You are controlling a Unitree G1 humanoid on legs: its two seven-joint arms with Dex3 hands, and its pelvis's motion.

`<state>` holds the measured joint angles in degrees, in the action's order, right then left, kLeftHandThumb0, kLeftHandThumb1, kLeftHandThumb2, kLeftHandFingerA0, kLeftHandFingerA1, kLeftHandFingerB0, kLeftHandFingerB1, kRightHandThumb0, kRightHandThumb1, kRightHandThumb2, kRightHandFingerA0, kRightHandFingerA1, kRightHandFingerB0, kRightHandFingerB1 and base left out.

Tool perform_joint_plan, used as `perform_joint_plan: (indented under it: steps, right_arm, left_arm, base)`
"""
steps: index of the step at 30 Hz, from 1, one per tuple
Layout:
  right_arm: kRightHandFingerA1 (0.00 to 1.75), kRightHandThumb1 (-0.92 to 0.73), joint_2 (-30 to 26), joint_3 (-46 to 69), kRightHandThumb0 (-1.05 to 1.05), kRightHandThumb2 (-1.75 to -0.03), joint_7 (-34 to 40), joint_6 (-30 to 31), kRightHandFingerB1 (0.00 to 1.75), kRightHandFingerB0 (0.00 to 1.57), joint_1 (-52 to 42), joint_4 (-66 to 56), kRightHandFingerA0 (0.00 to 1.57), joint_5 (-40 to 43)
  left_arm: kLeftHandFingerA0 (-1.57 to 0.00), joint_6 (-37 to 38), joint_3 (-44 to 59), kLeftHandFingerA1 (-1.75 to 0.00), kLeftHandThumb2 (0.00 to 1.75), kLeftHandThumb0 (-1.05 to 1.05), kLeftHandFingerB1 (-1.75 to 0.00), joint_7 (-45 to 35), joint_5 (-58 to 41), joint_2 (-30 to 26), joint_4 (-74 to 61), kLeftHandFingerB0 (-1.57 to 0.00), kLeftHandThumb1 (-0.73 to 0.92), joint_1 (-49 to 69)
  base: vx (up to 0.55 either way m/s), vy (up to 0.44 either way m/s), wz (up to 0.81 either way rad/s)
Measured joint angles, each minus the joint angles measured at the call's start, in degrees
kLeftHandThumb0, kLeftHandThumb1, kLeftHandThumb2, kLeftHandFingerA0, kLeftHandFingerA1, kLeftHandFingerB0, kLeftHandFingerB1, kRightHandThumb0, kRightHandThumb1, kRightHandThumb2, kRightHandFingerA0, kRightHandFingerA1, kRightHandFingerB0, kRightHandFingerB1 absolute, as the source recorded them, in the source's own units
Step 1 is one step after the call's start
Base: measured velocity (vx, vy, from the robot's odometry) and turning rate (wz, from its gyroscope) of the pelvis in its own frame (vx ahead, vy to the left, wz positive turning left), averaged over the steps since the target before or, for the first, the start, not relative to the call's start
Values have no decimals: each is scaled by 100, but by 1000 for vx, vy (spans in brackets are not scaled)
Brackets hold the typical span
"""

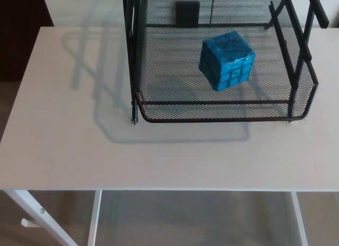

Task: The robot walks towards a desk on which a file tray is kept in the middle and a cube is kept to its right. The robot lifts the cube using its right hand and places it on the file tray.

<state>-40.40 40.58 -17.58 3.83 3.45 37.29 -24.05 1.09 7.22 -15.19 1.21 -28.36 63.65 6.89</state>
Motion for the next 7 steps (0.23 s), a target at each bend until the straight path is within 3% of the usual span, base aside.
perform_joint_plan:
  steps: [1,2,4,5,6,7]
  right_arm:
    - [103,-77,17,141,-77,-63,73,11,73,65,-224,228,78,62]
    - [82,-67,-3,-2,-71,-60,172,47,59,43,-423,365,61,-2]
    - [82,-67,-9,-440,-71,-60,334,145,59,43,-777,677,61,-170]
    - [73,-63,-9,-601,-65,-59,387,183,46,63,-873,793,68,-232]
    - [60,-65,-10,-795,-59,-60,449,227,40,60,-978,921,55,-302]
    - [60,-65,-17,-992,-59,-60,465,286,40,60,-1047,1030,55,-378]
  left_arm:
    - [-31,0,1,-48,66,-59,-34,4,0,0,18,-22,85,-3]
    - [-25,0,3,-55,99,-63,-46,5,0,1,30,-16,71,8]
    - [-25,-1,4,-55,99,-63,-46,5,0,7,48,-16,71,28]
    - [-28,-1,4,-46,65,-61,-33,6,0,9,50,-21,86,28]
    - [-29,-1,4,-46,65,-59,-33,7,0,10,52,-21,86,30]
    - [-29,-1,4,-46,65,-59,-33,7,0,13,54,-21,86,34]
  base:
    - [0,0,0]
    - [0,0,0]
    - [0,0,0]
    - [0,0,0]
    - [0,0,0]
    - [0,0,0]
